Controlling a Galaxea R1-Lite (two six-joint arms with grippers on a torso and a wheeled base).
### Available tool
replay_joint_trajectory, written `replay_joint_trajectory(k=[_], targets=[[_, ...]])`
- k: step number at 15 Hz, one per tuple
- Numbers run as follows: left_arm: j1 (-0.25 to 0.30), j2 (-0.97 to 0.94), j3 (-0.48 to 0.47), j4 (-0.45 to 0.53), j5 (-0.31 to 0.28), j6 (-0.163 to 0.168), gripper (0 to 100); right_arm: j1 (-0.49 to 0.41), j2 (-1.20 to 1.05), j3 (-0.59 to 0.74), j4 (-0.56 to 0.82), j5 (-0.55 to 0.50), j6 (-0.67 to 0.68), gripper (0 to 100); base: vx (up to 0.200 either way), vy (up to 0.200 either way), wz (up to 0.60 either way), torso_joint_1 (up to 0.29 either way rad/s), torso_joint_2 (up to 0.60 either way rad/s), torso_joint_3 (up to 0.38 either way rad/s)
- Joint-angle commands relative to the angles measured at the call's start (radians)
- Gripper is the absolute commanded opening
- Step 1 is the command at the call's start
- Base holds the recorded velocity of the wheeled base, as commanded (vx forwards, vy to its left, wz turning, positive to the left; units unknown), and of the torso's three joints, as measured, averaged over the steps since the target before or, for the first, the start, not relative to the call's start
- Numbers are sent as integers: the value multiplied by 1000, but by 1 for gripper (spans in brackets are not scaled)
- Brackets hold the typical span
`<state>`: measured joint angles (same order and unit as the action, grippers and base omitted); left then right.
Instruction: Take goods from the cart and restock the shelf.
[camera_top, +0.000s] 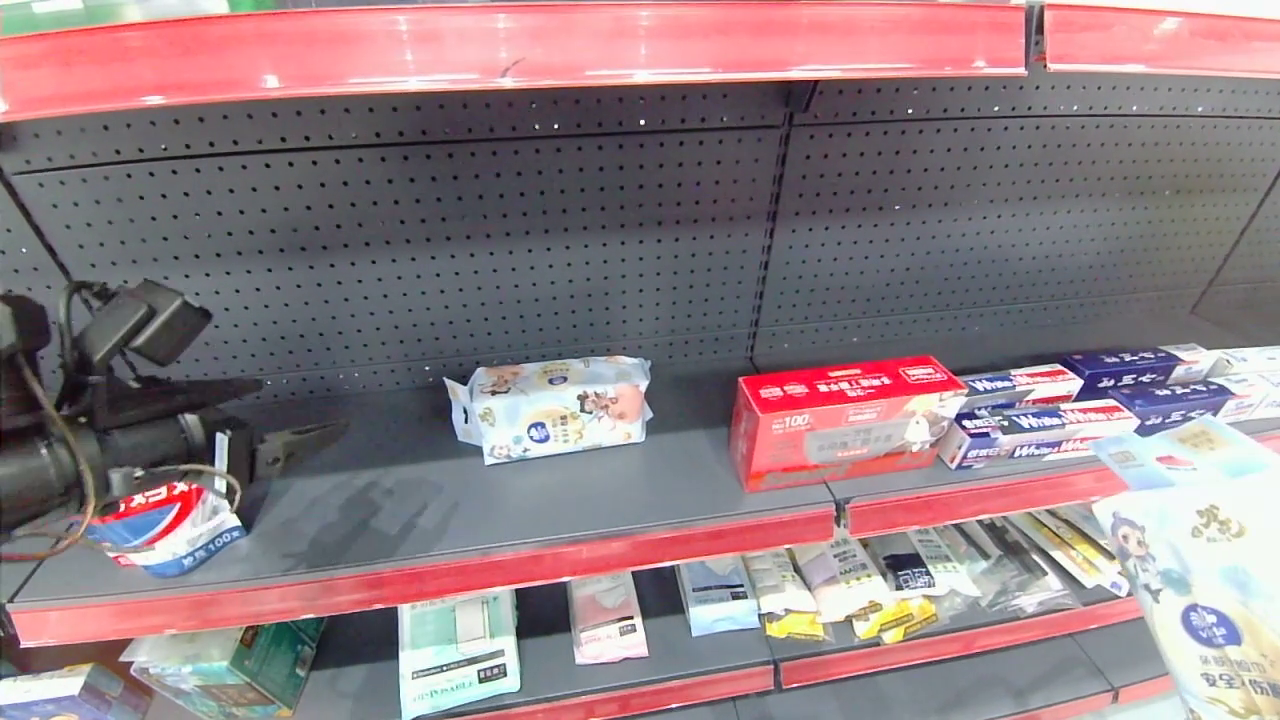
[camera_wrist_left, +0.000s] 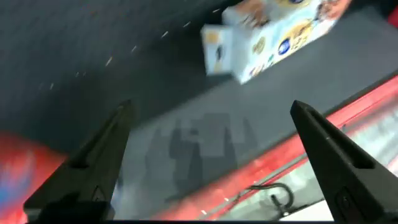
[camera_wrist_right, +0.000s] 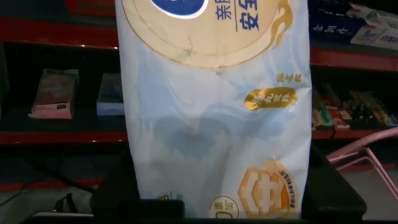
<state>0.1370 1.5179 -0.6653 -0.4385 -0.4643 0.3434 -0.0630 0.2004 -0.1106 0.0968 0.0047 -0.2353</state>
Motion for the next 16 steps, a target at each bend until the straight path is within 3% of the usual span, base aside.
replay_joint_trajectory(k=[1,4,6,8,11,13,16], targets=[[4,300,-237,21,-154,118,100,0,-3,5,1,-11,-9,0,0,0,0,0,0,0],[-36,430,-389,118,-286,163,100,0,-9,9,3,-37,-41,0,0,0,0,0,0,0],[-47,499,-442,156,-298,223,100,0,-10,9,3,-54,-52,0,0,0,0,0,0,0],[-85,579,-519,211,-332,302,100,-1,-10,19,3,-74,-62,0,0,0,0,0,0,0],[-134,644,-648,307,-359,313,100,-1,-10,22,3,-95,-62,0,0,0,0,0,0,0],[-148,696,-720,310,-366,338,100,-1,-9,22,3,-100,-62,0,0,0,0,0,0,0],[-149,713,-804,391,-366,341,100,-3,-10,22,3,-109,-64,0,0,0,0,0,0,0]])
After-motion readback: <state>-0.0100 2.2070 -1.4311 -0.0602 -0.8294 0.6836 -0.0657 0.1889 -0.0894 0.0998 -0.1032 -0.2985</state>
